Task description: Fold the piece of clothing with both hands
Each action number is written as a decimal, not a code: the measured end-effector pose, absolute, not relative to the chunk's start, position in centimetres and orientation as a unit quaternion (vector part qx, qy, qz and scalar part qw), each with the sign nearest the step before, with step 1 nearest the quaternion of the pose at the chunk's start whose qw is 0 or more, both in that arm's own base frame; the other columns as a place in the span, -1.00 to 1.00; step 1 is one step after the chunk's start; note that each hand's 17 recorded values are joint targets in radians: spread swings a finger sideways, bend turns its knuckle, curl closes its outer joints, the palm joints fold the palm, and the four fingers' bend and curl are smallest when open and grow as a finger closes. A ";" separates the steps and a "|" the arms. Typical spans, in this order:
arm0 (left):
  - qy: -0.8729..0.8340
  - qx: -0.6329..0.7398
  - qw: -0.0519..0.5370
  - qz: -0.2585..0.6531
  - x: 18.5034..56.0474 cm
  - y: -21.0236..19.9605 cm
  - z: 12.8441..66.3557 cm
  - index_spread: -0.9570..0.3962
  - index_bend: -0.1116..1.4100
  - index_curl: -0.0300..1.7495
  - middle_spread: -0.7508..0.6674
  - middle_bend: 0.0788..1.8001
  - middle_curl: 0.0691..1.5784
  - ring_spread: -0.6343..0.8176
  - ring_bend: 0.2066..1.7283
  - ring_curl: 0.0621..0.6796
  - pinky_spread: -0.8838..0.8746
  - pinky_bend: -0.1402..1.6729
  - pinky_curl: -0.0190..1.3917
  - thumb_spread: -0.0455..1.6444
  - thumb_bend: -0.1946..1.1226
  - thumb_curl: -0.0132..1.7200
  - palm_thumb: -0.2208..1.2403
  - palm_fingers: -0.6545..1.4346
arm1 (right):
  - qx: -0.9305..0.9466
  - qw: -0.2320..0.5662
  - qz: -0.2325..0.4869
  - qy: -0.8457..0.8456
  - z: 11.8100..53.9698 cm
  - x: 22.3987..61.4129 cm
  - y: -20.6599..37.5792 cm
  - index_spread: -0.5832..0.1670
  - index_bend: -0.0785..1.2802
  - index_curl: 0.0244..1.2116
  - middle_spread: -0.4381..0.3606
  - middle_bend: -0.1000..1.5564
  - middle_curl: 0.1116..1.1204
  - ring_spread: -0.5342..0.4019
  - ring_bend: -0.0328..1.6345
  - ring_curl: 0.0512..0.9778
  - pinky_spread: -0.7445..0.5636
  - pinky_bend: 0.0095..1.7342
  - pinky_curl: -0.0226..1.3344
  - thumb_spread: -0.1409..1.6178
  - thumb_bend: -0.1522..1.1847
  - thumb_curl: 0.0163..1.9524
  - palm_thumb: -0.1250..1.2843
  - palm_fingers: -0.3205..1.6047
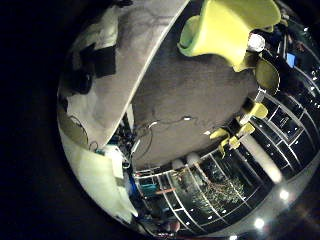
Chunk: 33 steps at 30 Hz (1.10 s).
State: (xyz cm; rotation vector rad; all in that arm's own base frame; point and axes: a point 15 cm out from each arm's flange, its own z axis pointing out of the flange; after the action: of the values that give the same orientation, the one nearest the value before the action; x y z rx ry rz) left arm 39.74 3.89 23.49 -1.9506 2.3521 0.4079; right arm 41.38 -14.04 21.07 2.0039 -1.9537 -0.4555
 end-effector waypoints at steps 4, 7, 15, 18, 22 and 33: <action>0.759 -0.637 0.030 0.131 39.4 4.5 23.7 0.32 -0.60 -0.37 0.19 -0.88 -0.57 -0.11 -0.34 -0.37 0.08 -0.30 -0.47 0.37 -0.73 -0.59 0.06 -0.12 | 0.712 0.101 -0.165 -0.675 22.8 42.3 -11.4 -0.38 0.58 0.55 -0.36 0.62 0.54 -0.38 0.68 0.49 -0.18 0.46 0.37 0.56 -0.64 -0.36 0.62 0.38; 0.756 -0.641 0.030 0.132 39.1 5.1 23.7 0.32 -0.60 -0.37 0.18 -0.88 -0.58 -0.10 -0.34 -0.38 0.08 -0.30 -0.47 0.37 -0.73 -0.59 0.06 -0.11 | 0.729 0.045 -0.167 -0.662 25.2 43.2 -8.1 -0.36 0.60 0.56 -0.36 0.63 0.55 -0.38 0.68 0.51 -0.17 0.45 0.41 0.55 -0.64 -0.33 0.64 0.39; 0.750 -0.648 0.022 0.134 38.6 6.6 23.3 0.32 -0.60 -0.37 0.18 -0.88 -0.58 -0.09 -0.34 -0.38 0.08 -0.30 -0.48 0.37 -0.74 -0.59 0.06 -0.11 | 0.792 0.014 -0.127 -0.597 31.9 43.2 1.0 -0.31 0.61 0.55 -0.34 0.63 0.55 -0.37 0.67 0.56 -0.15 0.41 0.52 0.52 -0.69 -0.26 0.63 0.42; 0.748 -0.651 0.022 0.131 38.7 6.9 23.4 0.32 -0.60 -0.37 0.18 -0.88 -0.58 -0.09 -0.35 -0.38 0.08 -0.30 -0.48 0.38 -0.74 -0.59 0.06 -0.11 | 0.811 0.013 -0.115 -0.574 33.3 43.1 4.9 -0.29 0.62 0.54 -0.33 0.63 0.54 -0.37 0.66 0.57 -0.14 0.40 0.55 0.51 -0.70 -0.23 0.64 0.42; 0.746 -0.653 0.025 0.126 38.6 7.1 23.8 0.32 -0.60 -0.37 0.18 -0.87 -0.58 -0.10 -0.35 -0.39 0.08 -0.30 -0.48 0.38 -0.74 -0.59 0.06 -0.11 | 0.829 0.003 -0.092 -0.552 35.6 43.7 10.5 -0.27 0.61 0.53 -0.33 0.63 0.53 -0.37 0.66 0.58 -0.14 0.38 0.58 0.51 -0.72 -0.20 0.63 0.44; 0.724 -0.684 0.024 0.086 37.9 7.5 26.1 0.32 -0.60 -0.38 0.17 -0.87 -0.58 -0.11 -0.36 -0.40 0.06 -0.31 -0.48 0.38 -0.74 -0.59 0.07 -0.09 | 0.871 0.003 -0.073 -0.486 31.6 45.6 27.3 -0.24 0.61 0.50 -0.31 0.64 0.50 -0.36 0.65 0.59 -0.14 0.33 0.64 0.49 -0.77 -0.14 0.63 0.47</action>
State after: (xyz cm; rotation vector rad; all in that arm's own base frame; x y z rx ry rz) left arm 37.85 7.54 26.12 -2.1184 2.2394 0.2672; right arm 45.63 27.34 31.62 2.7303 -1.5233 -0.2285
